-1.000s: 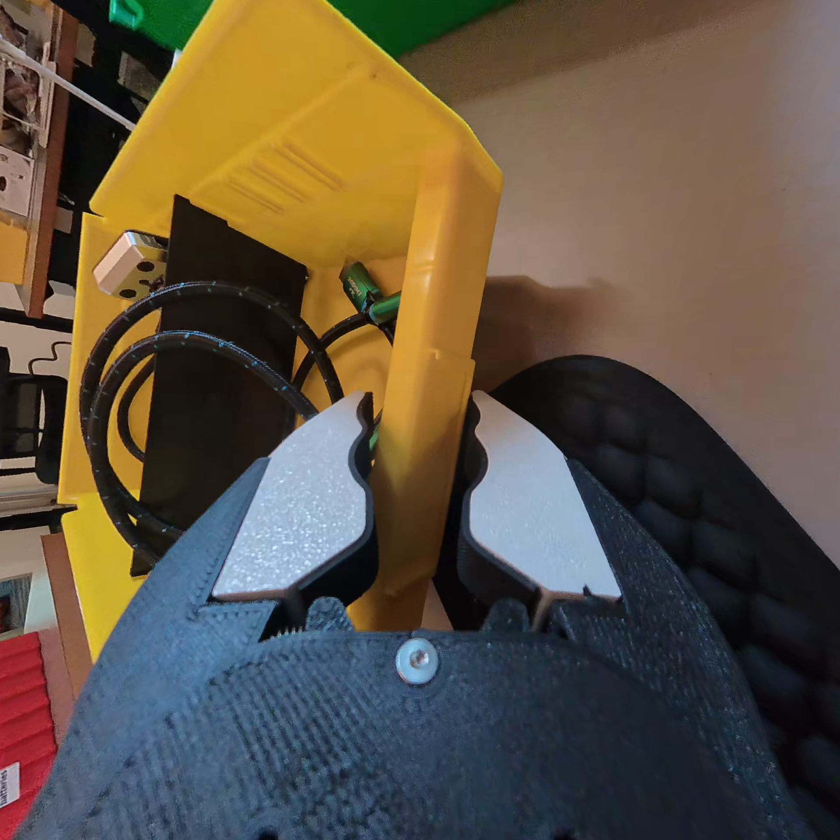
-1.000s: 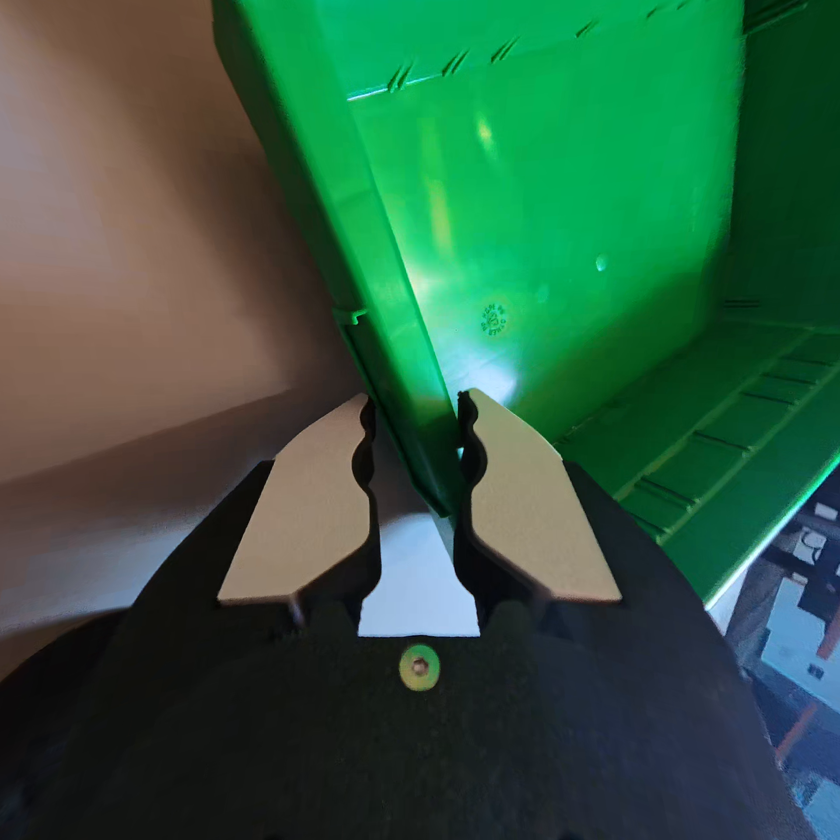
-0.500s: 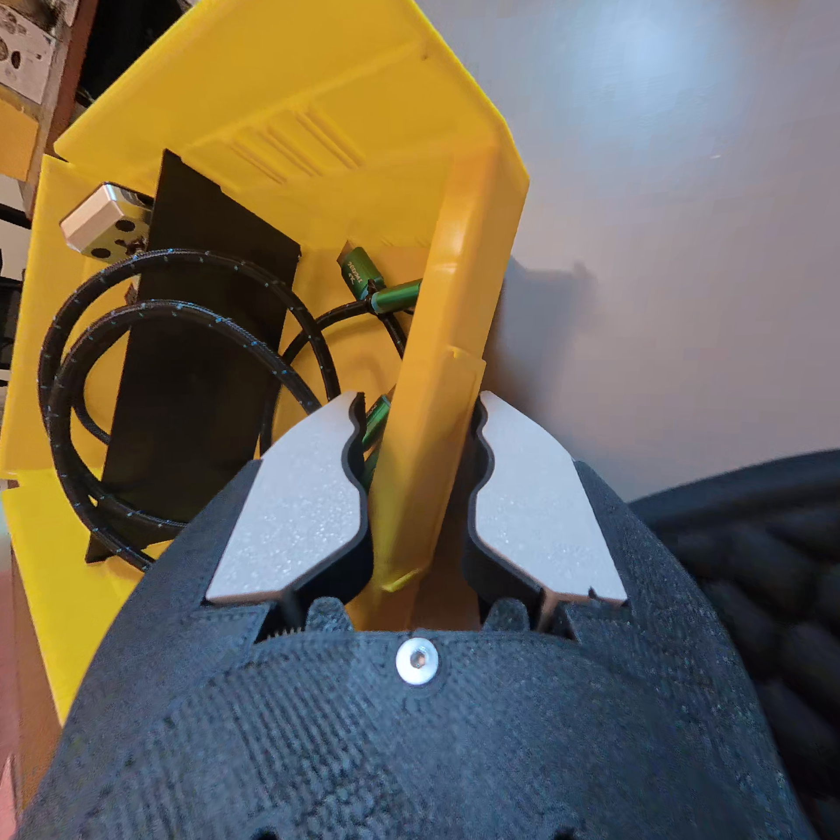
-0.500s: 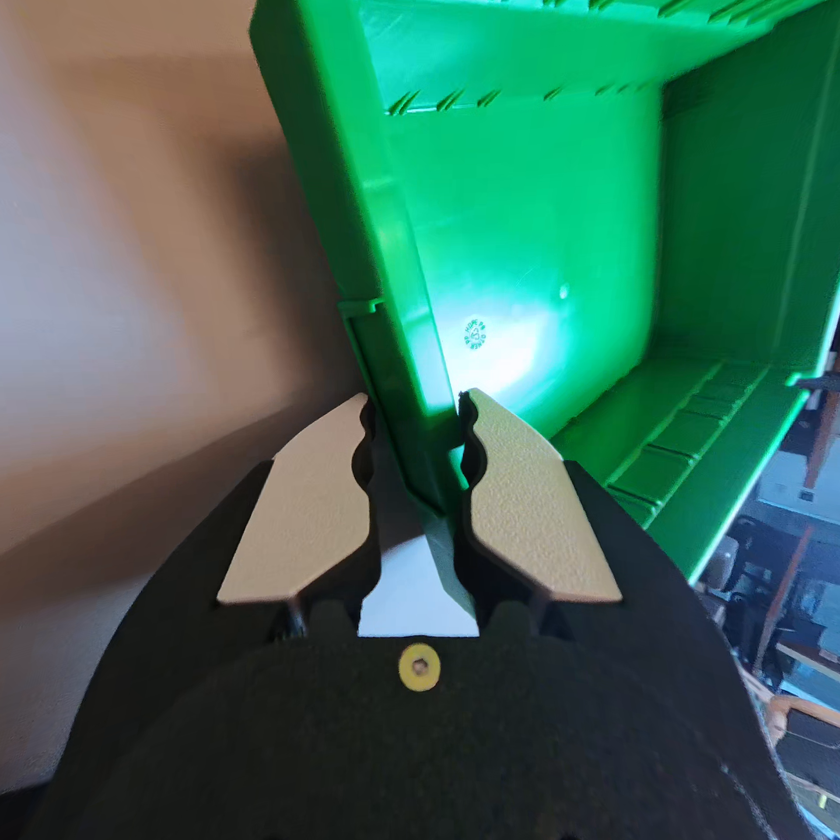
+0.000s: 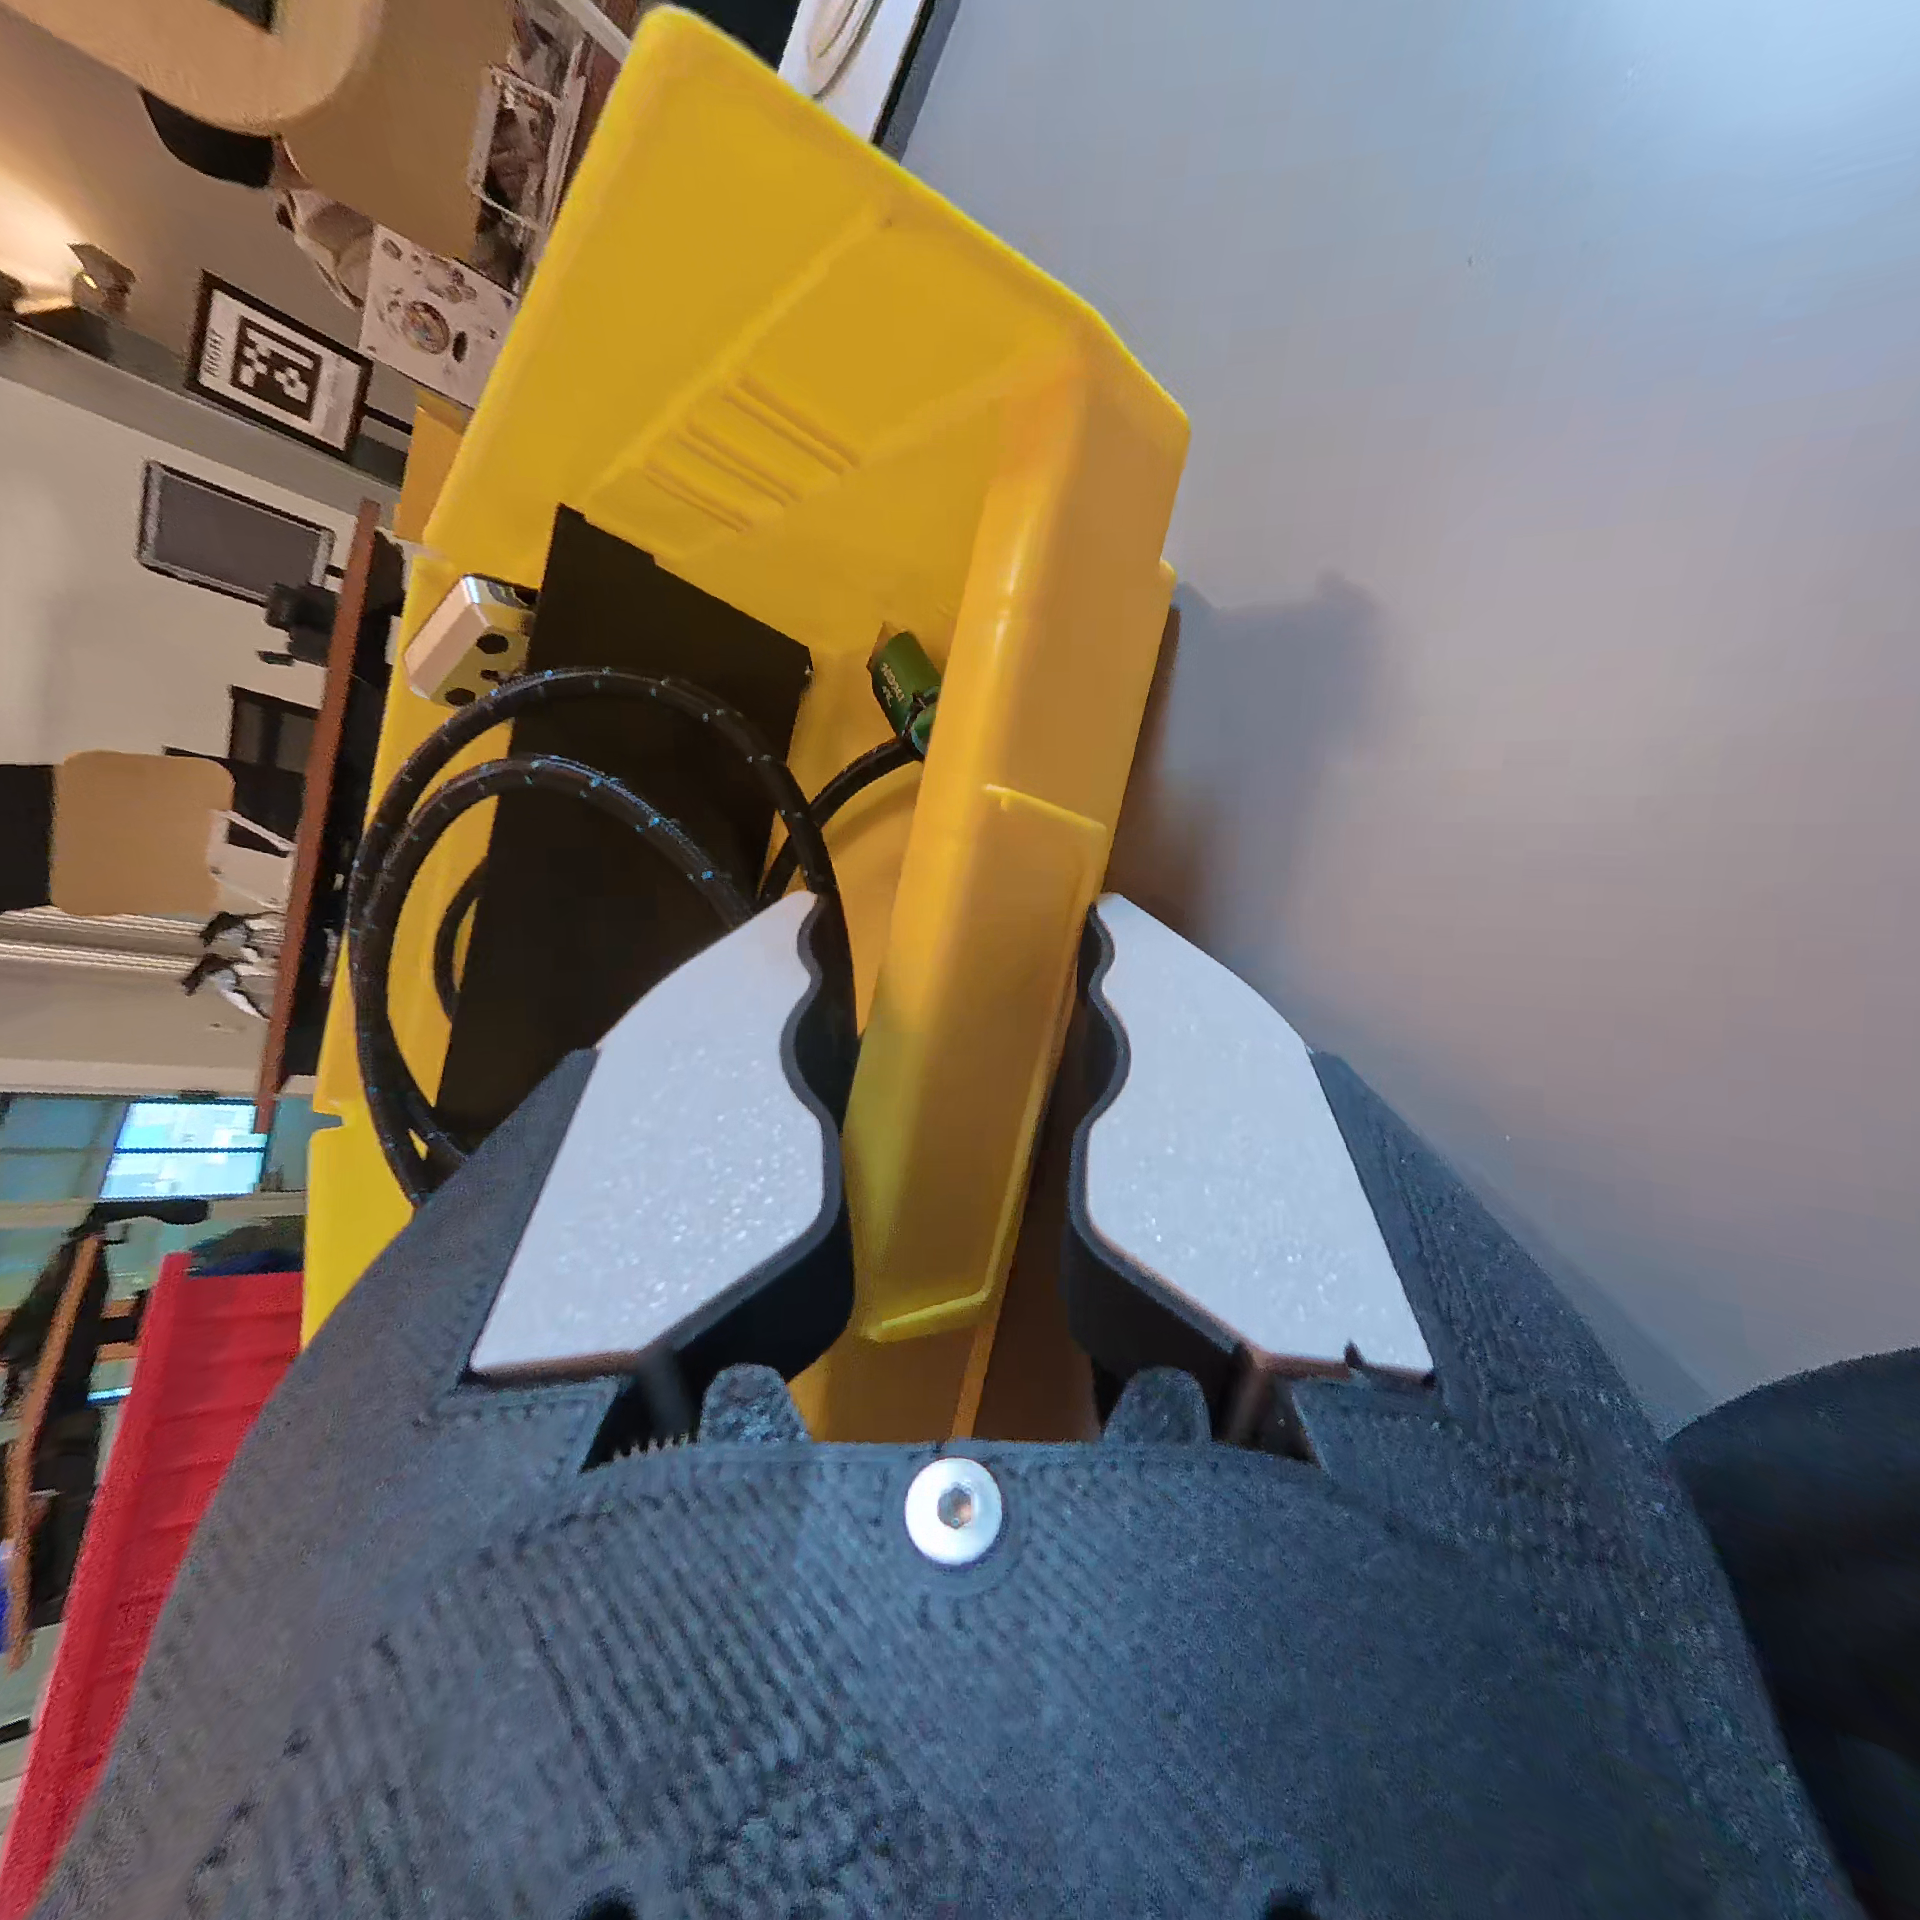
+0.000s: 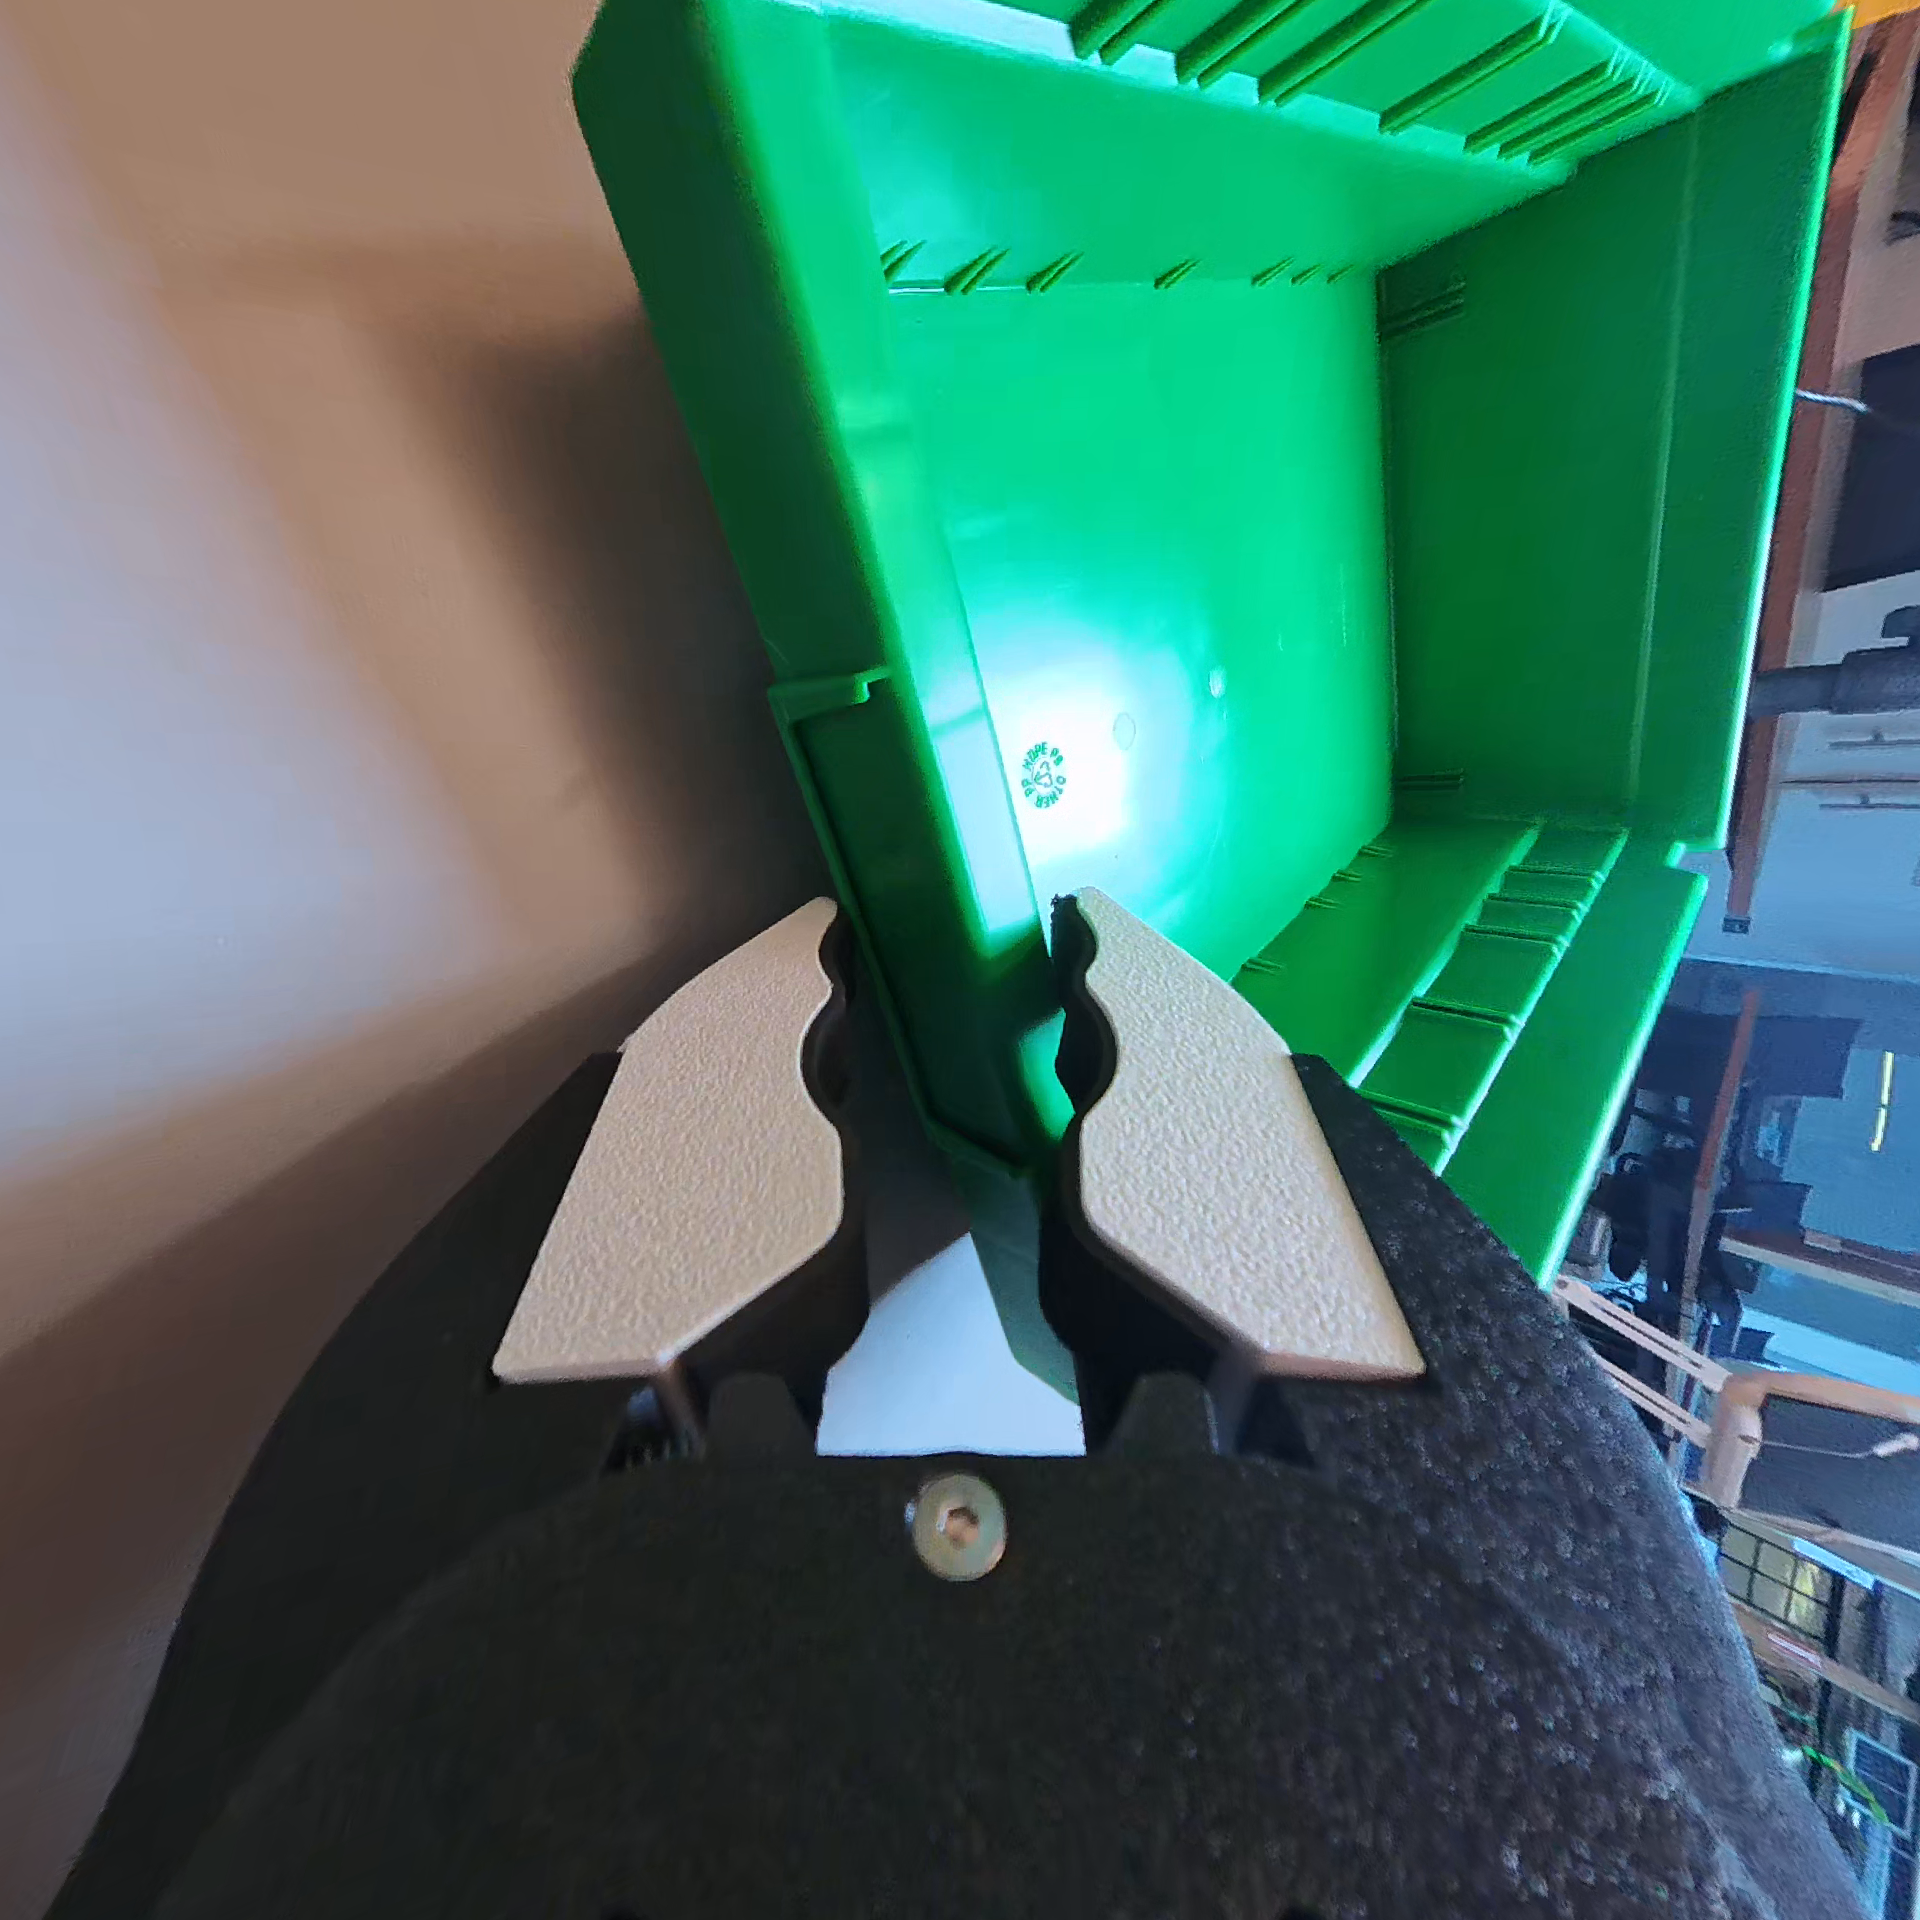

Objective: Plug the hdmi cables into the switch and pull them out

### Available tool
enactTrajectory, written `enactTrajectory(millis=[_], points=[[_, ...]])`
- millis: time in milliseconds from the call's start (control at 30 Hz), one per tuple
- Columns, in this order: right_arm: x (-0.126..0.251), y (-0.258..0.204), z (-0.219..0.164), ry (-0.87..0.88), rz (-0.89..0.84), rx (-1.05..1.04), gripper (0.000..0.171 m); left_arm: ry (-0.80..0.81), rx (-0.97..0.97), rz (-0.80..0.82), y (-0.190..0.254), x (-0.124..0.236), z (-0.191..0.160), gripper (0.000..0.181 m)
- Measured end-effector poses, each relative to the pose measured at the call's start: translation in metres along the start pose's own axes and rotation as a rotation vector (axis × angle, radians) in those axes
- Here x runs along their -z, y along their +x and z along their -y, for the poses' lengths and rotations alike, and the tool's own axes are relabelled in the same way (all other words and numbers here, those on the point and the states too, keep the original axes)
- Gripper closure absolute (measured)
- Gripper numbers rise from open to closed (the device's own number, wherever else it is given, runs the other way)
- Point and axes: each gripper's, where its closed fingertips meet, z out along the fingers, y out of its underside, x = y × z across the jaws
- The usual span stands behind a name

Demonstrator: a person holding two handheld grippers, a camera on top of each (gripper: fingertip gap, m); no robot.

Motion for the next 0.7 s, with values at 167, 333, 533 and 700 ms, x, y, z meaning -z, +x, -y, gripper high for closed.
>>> enactTrajectory(millis=[167, 333, 533, 700], points=[[-0.007, 0.009, -0.002, -0.024, -0.023, -0.034, 0.134, -0.005, -0.038, 0.020, 0.001, -0.001, 0.001, 0.138], [-0.022, 0.027, -0.011, -0.069, -0.054, -0.086, 0.134, 0.013, -0.010, 0.006, 0.001, -0.002, 0.002, 0.138], [-0.015, 0.023, -0.002, 0.069, 0.000, -0.148, 0.129, 0.077, -0.024, -0.015, -0.001, -0.002, 0.000, 0.138], [0.039, 0.013, 0.048, 0.501, 0.145, -0.223, 0.126, 0.098, 0.018, -0.018, -0.007, -0.008, -0.002, 0.134]])
